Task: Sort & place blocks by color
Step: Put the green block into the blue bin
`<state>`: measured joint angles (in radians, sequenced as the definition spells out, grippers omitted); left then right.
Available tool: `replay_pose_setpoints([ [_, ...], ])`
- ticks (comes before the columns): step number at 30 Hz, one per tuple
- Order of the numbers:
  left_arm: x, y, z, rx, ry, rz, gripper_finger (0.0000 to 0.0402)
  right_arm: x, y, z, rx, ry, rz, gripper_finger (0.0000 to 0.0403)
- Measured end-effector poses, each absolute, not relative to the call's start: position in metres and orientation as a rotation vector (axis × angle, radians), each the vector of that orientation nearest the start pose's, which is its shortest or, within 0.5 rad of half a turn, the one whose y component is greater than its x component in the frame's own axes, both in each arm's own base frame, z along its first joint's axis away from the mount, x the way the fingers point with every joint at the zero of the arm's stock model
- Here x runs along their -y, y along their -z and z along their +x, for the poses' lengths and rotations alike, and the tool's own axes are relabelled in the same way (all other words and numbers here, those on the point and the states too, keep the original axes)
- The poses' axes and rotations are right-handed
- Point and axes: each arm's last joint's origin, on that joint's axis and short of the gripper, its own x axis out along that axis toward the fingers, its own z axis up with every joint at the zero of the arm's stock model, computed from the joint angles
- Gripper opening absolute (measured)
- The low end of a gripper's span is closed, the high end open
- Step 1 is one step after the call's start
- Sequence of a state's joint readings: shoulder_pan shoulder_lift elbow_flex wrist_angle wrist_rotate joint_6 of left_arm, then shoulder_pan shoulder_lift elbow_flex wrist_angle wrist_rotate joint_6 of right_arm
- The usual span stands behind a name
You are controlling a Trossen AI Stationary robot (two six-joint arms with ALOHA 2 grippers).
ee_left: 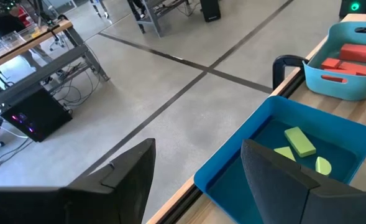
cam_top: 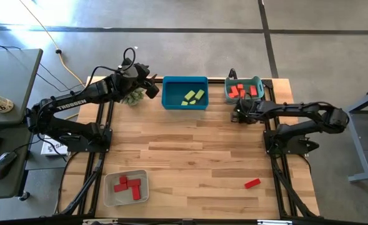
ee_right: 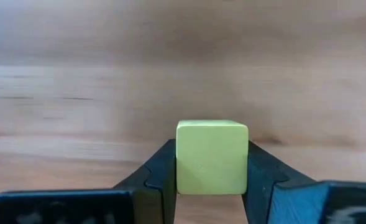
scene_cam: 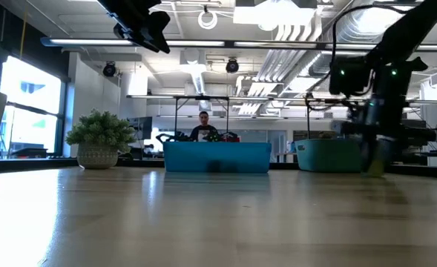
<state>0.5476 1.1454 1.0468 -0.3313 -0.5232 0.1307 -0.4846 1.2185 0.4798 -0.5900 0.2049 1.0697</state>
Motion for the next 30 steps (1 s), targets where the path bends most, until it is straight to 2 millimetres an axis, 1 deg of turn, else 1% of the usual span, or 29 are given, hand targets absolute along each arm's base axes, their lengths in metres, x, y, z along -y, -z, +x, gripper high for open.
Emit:
replay_pose_setpoints([
  [2,-0.14,-0.341,0.202,-0.519,-1.023,0.11,0.0227,0.09,-0.146,0.162,-0.849,1.169,1.032,0.0104],
  [4,-0.14,-0.341,0.202,-0.51,-1.026,0.096,0.0227,0.097,-0.156,0.174,-0.756,1.092,1.006,0.0104],
  [7,-0.14,-0.341,0.202,-0.494,-1.034,0.067,0.0227,0.106,-0.177,0.192,-0.609,0.991,0.942,0.0104],
  [9,-0.14,-0.341,0.202,-0.494,-1.034,0.067,0.0227,0.111,-0.191,0.201,-0.521,0.954,0.893,0.0104],
  [14,-0.14,-0.341,0.202,-0.493,-1.034,0.066,0.0227,0.125,-0.225,0.218,-0.307,0.88,0.73,0.0104],
  [20,-0.14,-0.341,0.202,-0.464,-1.047,0.017,0.0227,0.139,-0.263,0.226,-0.087,0.828,0.505,0.0104],
  [23,-0.14,-0.341,0.202,-0.454,-1.052,-0.003,0.0227,0.147,-0.275,0.23,-0.035,0.824,0.435,0.0104],
  [25,-0.14,-0.34,0.202,-0.461,-1.05,-0.005,0.0227,0.153,-0.282,0.236,-0.034,0.811,0.405,0.0104],
  [27,-0.139,-0.338,0.201,-0.474,-1.042,-0.016,0.0227,0.159,-0.285,0.247,-0.047,0.796,0.378,0.0104],
  [30,-0.138,-0.336,0.2,-0.481,-1.043,-0.057,0.0227,0.17,-0.287,0.267,-0.109,0.736,0.371,0.0104],
])
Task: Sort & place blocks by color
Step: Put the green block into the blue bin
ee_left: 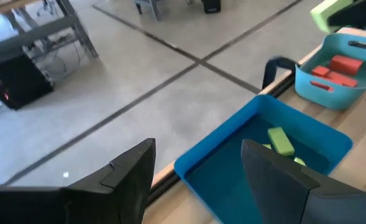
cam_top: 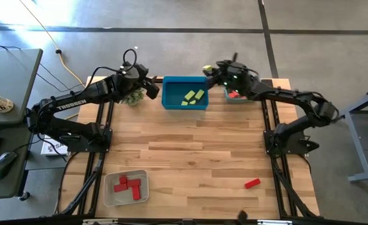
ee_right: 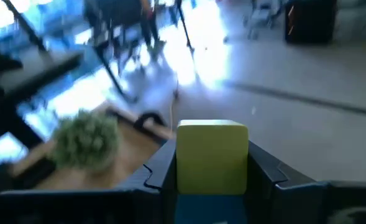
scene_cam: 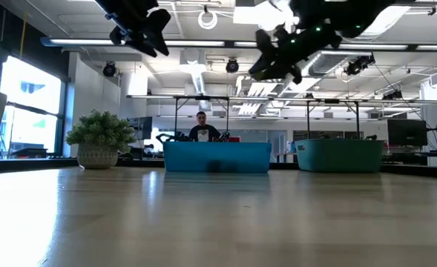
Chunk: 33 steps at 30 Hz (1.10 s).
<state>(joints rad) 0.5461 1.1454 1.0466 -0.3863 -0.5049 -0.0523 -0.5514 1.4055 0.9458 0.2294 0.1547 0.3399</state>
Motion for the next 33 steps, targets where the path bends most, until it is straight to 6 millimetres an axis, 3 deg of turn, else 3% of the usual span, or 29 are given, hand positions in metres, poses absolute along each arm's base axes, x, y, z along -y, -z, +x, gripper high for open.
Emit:
replay_pose_setpoints([
  [3,-0.136,-0.332,0.199,-0.507,-1.042,-0.102,0.0227,0.181,-0.286,0.287,-0.25,0.727,0.401,0.0104],
  [9,-0.132,-0.323,0.195,-0.56,-1.036,-0.227,0.0227,0.199,-0.264,0.32,-0.608,0.691,0.489,0.0104],
  [14,-0.129,-0.318,0.194,-0.598,-0.985,-0.309,0.0227,0.205,-0.236,0.338,-0.826,0.668,0.553,0.0104],
  [19,-0.125,-0.316,0.196,-0.621,-0.936,-0.324,0.0227,0.204,-0.218,0.348,-0.896,0.614,0.593,0.0104],
  [27,-0.117,-0.316,0.201,-0.619,-0.901,-0.336,0.0227,0.204,-0.207,0.35,-0.933,0.624,0.61,0.0104],
  [29,-0.116,-0.316,0.201,-0.621,-0.895,-0.334,0.0227,0.204,-0.207,0.351,-0.935,0.622,0.589,0.0121],
  [33,-0.116,-0.316,0.202,-0.622,-0.895,-0.333,0.0227,0.204,-0.207,0.351,-0.946,0.658,0.534,0.0197],
])
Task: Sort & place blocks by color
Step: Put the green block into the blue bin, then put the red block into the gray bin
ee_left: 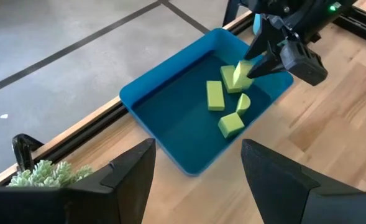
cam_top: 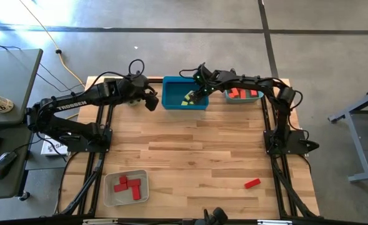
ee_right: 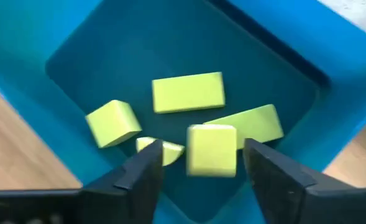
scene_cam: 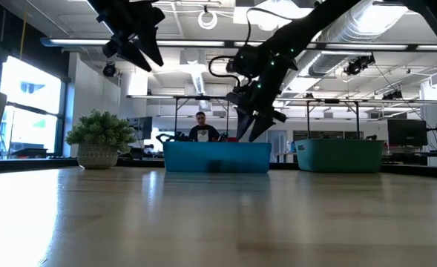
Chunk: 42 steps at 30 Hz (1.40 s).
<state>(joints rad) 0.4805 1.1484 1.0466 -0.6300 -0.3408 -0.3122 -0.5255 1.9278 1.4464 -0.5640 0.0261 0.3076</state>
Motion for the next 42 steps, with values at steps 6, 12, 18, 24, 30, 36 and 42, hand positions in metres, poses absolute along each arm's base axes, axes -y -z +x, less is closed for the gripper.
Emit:
replay_pose_setpoints([
  [6,-0.116,-0.315,0.201,-0.625,-0.896,-0.334,0.0227,0.203,-0.212,0.352,-0.926,0.6,0.55,0.0249],
  [12,-0.116,-0.315,0.201,-0.625,-0.896,-0.333,0.0227,0.194,-0.235,0.348,-0.887,0.536,0.492,0.0248],
  [18,-0.116,-0.315,0.201,-0.625,-0.898,-0.332,0.0227,0.169,-0.262,0.341,-0.897,0.447,0.413,0.024],
  [24,-0.116,-0.315,0.201,-0.629,-0.895,-0.324,0.0227,0.138,-0.279,0.33,-0.983,0.374,0.412,0.024],
  [30,-0.116,-0.315,0.201,-0.647,-0.88,-0.284,0.0227,0.101,-0.287,0.317,-1.131,0.302,0.388,0.024],
  [36,-0.114,-0.315,0.203,-0.652,-0.795,-0.319,0.0227,0.06,-0.288,0.309,-1.287,0.212,0.333,0.024],
  [42,-0.109,-0.314,0.206,-0.659,-0.716,-0.338,0.0227,0.014,-0.278,0.302,-1.416,0.182,0.328,0.024],
])
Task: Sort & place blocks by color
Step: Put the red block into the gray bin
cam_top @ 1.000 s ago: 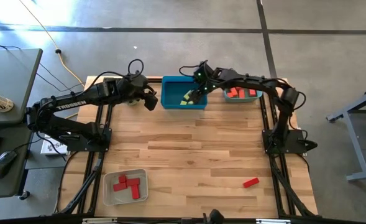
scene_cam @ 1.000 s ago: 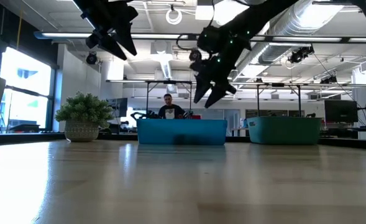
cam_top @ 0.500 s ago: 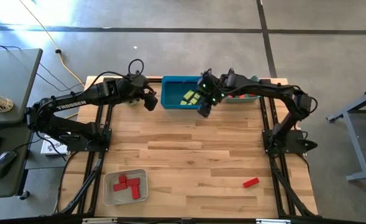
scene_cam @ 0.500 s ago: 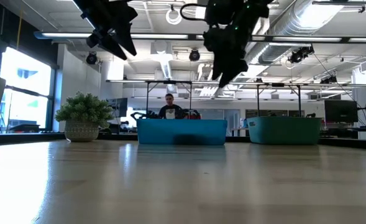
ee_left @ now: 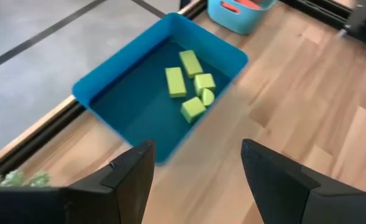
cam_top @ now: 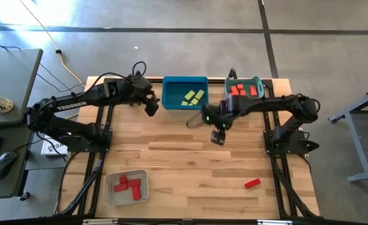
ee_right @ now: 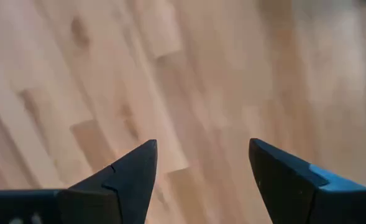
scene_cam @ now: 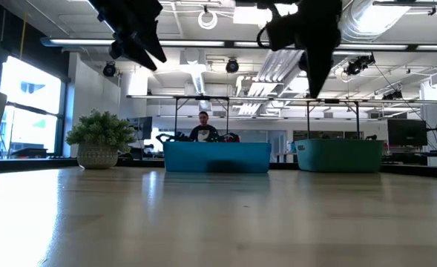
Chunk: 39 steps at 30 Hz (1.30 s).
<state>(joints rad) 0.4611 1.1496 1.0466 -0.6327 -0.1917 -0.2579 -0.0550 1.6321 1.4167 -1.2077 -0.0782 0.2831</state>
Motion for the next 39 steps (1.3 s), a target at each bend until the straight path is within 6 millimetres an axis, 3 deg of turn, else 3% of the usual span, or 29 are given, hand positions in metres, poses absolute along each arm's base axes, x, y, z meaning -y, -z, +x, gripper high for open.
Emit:
replay_pose_setpoints([
  [6,-0.102,-0.314,0.21,-0.677,-0.67,-0.306,0.0227,-0.039,-0.261,0.294,-1.491,0.159,0.255,0.024],
  [17,-0.089,-0.313,0.216,-0.691,-0.611,-0.284,0.0227,-0.121,-0.236,0.254,-1.633,0.077,0.098,0.024],
  [29,-0.084,-0.303,0.226,-0.743,-0.582,-0.274,0.0227,-0.169,-0.232,0.224,-1.621,-0.011,-0.055,0.024],
  [39,-0.076,-0.29,0.242,-0.78,-0.583,-0.36,0.0227,-0.203,-0.23,0.2,-1.495,-0.084,-0.233,0.024],
])
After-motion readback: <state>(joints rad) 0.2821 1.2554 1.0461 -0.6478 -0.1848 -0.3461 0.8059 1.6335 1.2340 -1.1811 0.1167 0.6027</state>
